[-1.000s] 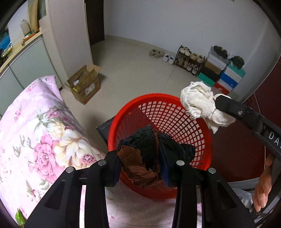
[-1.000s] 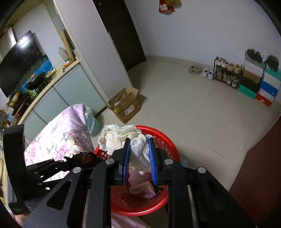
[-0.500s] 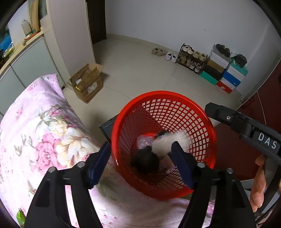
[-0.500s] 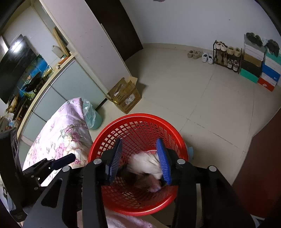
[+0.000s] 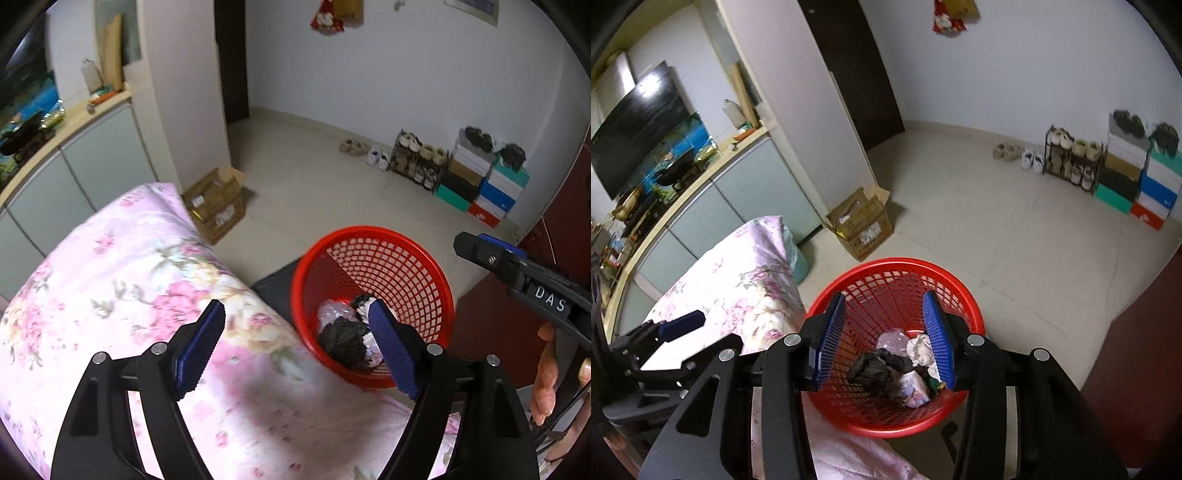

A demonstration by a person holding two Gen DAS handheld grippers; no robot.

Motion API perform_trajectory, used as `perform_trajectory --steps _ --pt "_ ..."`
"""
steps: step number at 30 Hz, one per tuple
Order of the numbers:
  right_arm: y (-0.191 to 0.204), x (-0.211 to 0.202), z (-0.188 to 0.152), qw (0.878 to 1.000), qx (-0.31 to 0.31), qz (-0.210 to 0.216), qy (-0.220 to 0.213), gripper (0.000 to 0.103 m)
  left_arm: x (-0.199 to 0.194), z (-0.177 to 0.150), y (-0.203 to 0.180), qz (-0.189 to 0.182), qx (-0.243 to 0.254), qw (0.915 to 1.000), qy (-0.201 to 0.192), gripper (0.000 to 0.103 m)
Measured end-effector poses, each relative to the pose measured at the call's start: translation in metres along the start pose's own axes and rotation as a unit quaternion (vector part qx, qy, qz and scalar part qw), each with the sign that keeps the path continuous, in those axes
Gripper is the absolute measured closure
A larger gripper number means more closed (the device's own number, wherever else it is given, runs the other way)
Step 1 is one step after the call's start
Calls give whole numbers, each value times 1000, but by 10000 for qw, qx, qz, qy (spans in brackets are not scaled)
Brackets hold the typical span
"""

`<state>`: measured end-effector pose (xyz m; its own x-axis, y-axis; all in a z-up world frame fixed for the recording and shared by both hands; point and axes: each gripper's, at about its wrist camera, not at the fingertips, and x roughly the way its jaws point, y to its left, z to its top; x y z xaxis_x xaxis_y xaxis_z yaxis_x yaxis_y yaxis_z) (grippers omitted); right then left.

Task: Collect trash
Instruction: 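Open both grippers to drop the bags and cloth into the basket, then move both grippers back over the bed toward the tissue and sponge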

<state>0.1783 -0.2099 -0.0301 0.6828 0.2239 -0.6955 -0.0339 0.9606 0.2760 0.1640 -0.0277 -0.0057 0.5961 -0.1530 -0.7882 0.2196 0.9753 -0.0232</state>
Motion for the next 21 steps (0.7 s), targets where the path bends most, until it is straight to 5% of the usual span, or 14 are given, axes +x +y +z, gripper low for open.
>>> perform_trajectory --steps 21 --pt "90 -24 -26 9911 -1086 742 -204 37 -89 -68 79 1169 -946 9870 -564 21"
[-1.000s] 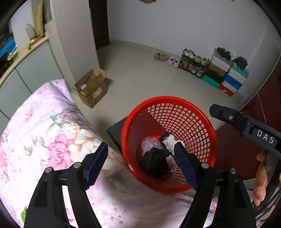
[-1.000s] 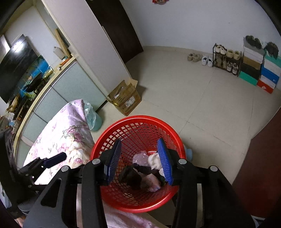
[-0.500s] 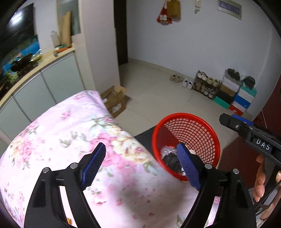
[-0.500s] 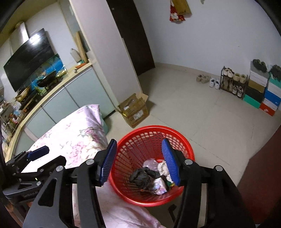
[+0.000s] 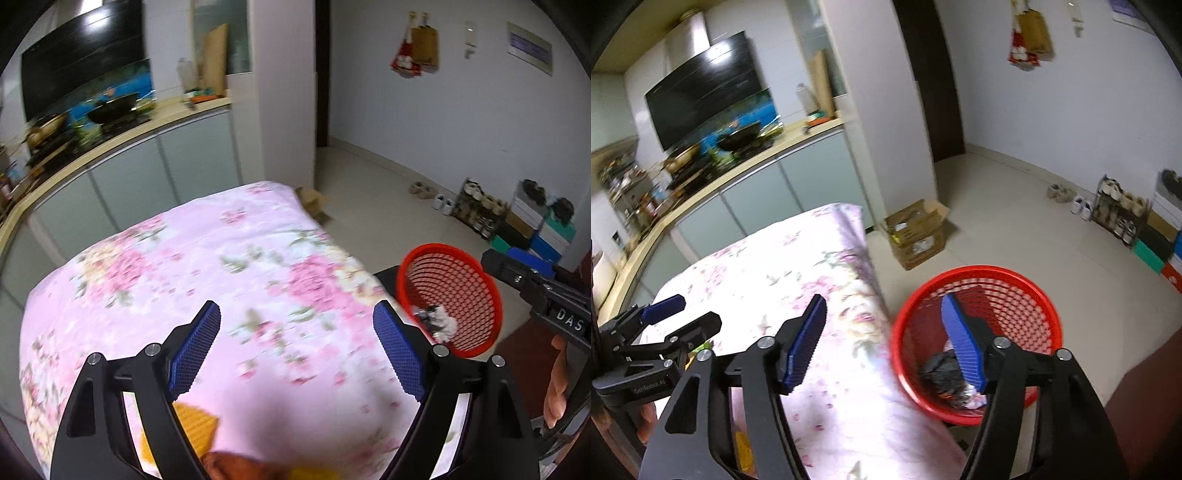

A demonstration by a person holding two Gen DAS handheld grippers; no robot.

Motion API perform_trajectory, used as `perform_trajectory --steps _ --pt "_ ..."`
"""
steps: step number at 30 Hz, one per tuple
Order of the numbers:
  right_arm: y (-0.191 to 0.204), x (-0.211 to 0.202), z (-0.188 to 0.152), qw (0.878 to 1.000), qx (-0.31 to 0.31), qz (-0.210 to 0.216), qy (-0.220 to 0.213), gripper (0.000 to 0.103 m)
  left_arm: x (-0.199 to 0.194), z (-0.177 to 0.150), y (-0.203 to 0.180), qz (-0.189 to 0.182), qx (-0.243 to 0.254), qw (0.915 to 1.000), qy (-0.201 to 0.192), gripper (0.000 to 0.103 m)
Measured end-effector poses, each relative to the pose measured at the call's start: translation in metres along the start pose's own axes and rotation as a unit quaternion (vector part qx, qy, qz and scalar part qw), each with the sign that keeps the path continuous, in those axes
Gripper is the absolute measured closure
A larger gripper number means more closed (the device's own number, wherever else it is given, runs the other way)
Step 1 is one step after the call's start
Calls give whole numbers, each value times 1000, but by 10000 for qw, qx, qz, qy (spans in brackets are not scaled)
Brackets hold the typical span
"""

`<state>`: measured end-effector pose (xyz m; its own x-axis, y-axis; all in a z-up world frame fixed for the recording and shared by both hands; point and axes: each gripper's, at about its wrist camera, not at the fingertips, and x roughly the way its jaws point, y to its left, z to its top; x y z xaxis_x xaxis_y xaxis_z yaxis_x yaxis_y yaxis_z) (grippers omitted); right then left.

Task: Collect trash
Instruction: 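Move both grippers back over the bed toward the tissue and sponge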

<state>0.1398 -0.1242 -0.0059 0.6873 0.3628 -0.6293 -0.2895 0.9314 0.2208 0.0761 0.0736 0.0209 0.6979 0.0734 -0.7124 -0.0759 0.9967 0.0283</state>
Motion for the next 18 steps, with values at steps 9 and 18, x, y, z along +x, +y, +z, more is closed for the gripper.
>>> perform_trajectory --steps 9,18 --pt "61 11 -15 9970 -475 546 284 33 -27 -33 71 366 -726 9967 11 21" --pt "129 24 -36 9868 -999 1115 621 33 -68 -82 174 759 -1830 9801 74 21"
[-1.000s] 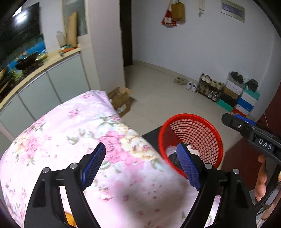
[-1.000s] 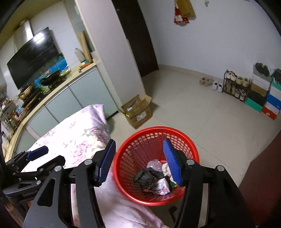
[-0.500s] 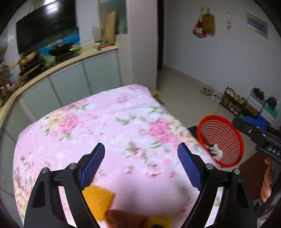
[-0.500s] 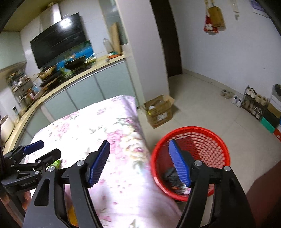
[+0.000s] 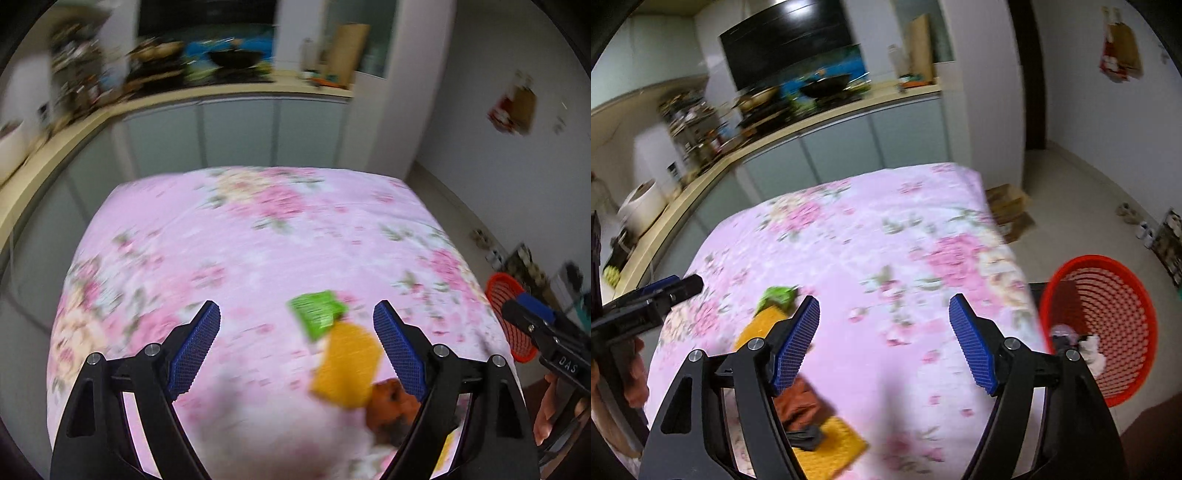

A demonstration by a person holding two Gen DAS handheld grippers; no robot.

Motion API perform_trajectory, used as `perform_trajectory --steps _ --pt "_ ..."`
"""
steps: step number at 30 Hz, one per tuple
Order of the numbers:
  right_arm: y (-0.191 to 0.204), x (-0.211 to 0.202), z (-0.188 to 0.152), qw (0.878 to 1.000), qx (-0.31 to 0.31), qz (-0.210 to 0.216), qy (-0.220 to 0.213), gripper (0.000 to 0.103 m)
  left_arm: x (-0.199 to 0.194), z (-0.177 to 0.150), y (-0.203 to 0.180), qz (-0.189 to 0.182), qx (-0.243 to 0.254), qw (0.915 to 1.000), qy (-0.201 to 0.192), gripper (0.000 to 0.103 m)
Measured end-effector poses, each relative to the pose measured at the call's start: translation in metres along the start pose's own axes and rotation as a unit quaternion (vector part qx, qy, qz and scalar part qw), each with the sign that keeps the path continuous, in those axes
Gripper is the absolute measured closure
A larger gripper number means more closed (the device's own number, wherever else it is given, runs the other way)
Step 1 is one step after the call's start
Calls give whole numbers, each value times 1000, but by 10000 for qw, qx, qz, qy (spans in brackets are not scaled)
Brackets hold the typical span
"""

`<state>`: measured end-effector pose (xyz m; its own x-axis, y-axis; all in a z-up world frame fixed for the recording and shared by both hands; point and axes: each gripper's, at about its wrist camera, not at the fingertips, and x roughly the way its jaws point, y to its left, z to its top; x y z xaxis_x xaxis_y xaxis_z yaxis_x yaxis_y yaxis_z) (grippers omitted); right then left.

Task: Collect trash
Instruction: 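Move both grippers back over the bed toward the tissue and sponge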

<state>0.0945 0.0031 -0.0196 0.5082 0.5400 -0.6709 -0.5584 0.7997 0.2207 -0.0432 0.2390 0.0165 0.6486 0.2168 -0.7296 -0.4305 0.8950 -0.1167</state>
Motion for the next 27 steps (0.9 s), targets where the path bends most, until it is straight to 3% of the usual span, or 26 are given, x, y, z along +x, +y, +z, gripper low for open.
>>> perform_trajectory --steps 5,10,23,27 --pt "20 8 -1 9996 -213 151 124 33 -15 -16 63 216 -646 9977 -1 21" --pt "28 13 0 9992 -231 259 184 33 -26 -40 91 311 -914 9953 83 21" --pt "31 19 -2 9988 -217 323 297 32 11 -117 50 -218 -669 9937 877 20" --pt "30 21 -3 9987 -186 329 349 33 16 -125 41 -2 -513 9948 878 20"
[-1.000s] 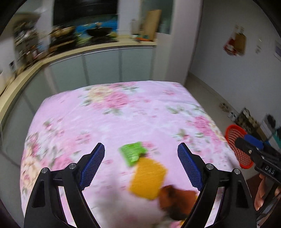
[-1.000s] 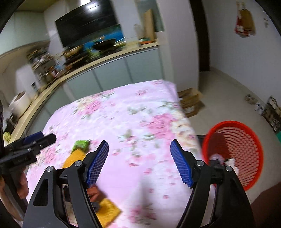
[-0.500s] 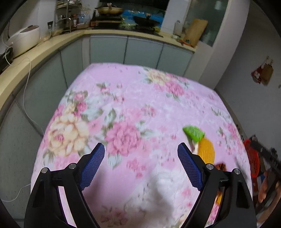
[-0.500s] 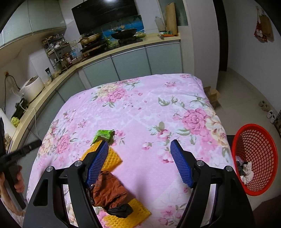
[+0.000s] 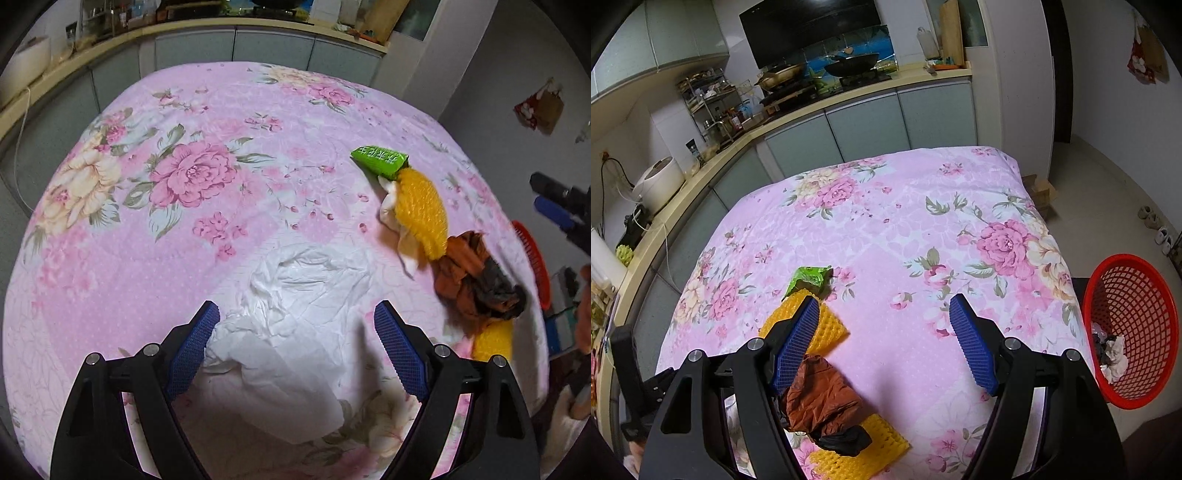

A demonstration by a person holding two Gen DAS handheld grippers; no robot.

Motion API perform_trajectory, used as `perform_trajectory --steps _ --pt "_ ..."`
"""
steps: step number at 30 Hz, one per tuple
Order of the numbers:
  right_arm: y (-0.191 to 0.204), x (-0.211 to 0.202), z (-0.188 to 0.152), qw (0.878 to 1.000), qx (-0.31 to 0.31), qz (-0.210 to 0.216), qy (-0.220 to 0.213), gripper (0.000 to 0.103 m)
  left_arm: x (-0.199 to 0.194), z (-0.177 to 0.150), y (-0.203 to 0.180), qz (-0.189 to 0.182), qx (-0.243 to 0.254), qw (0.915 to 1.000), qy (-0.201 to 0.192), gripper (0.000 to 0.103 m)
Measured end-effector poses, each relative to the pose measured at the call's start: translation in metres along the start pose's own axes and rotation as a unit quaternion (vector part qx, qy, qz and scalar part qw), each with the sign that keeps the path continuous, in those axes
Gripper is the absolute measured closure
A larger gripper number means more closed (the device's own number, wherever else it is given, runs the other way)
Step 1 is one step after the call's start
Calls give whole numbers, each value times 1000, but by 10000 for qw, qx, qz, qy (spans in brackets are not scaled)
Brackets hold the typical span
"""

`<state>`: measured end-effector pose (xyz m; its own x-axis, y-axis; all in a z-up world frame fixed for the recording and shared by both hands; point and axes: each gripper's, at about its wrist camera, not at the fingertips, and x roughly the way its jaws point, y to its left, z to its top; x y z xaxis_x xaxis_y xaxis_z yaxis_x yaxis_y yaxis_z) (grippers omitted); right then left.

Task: Collect trash
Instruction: 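Move both grippers back over the bed toward the tissue and sponge, then grasp the crumpled white tissue with the left gripper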

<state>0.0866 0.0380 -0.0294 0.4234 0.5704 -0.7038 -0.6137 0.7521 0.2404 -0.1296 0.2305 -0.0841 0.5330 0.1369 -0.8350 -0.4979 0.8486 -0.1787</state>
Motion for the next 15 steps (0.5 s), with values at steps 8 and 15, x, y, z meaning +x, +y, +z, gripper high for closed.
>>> perform_trajectory --steps 8,15 --pt "3 3 -3 10000 -72 33 53 32 1 -5 -4 172 154 9997 -74 36" --pt "18 13 -3 9995 -238 123 188 32 -4 -8 2 229 105 9996 -114 62"
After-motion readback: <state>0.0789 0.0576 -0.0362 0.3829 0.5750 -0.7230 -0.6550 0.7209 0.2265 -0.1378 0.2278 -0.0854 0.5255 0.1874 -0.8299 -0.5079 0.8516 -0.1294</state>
